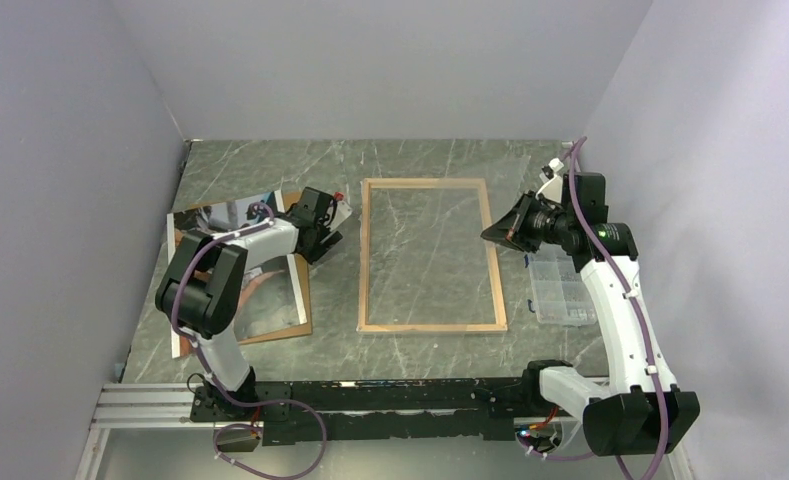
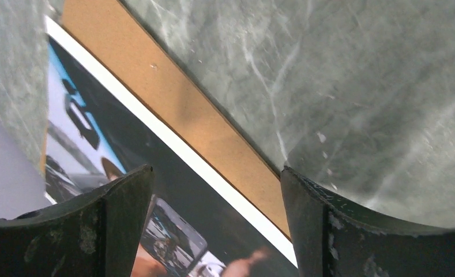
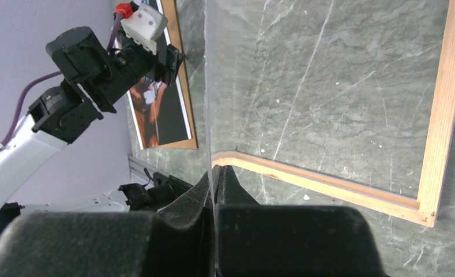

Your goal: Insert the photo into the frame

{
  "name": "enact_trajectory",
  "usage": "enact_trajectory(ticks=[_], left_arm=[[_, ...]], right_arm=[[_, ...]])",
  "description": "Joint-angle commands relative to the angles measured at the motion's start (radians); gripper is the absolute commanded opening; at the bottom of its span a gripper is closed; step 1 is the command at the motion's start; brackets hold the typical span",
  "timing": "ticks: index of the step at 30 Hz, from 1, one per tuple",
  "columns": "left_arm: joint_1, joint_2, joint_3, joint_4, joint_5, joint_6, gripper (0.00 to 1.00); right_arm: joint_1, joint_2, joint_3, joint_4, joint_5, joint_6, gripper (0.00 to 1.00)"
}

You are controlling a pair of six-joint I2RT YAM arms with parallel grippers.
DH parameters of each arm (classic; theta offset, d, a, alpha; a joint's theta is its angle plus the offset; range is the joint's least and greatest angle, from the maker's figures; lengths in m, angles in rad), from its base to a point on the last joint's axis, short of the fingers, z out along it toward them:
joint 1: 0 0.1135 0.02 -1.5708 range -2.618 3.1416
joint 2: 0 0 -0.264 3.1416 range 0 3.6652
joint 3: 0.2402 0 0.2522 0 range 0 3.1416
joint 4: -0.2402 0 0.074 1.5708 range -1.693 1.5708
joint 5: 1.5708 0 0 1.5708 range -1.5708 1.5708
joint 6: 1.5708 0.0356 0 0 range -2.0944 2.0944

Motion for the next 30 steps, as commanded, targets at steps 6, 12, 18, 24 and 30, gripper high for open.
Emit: enact_trajectory(ticks=[6, 12, 18, 24, 30], left_arm=[[-0.025, 0.02, 0.345, -0.519, 0.405, -0.299, 0.94], [-0.047, 0.15, 0.502, -0.588, 0.577, -0.427, 0.95], [-0.067, 0.218, 0.496, -0.555, 0.639, -0.464, 0.95], [-0.09, 0.255, 0.482, -0.531, 0.659, -0.476, 0.91], [-0.106, 0.28, 0.453, -0.502, 0.527, -0.439, 0.76]], right_arm=[[0.018, -0.015, 0.049, -0.009, 0.009, -0.012, 0.0], [0.017, -0.012, 0.064, -0.011, 0.022, -0.001, 0.0], [0.018, -0.017, 0.045, -0.011, 0.034, -0.001, 0.0], [0.018, -0.023, 0.018, 0.003, 0.028, 0.007, 0.0], [0.02, -0.031, -0.005, 0.017, 0.02, 0.02, 0.0]])
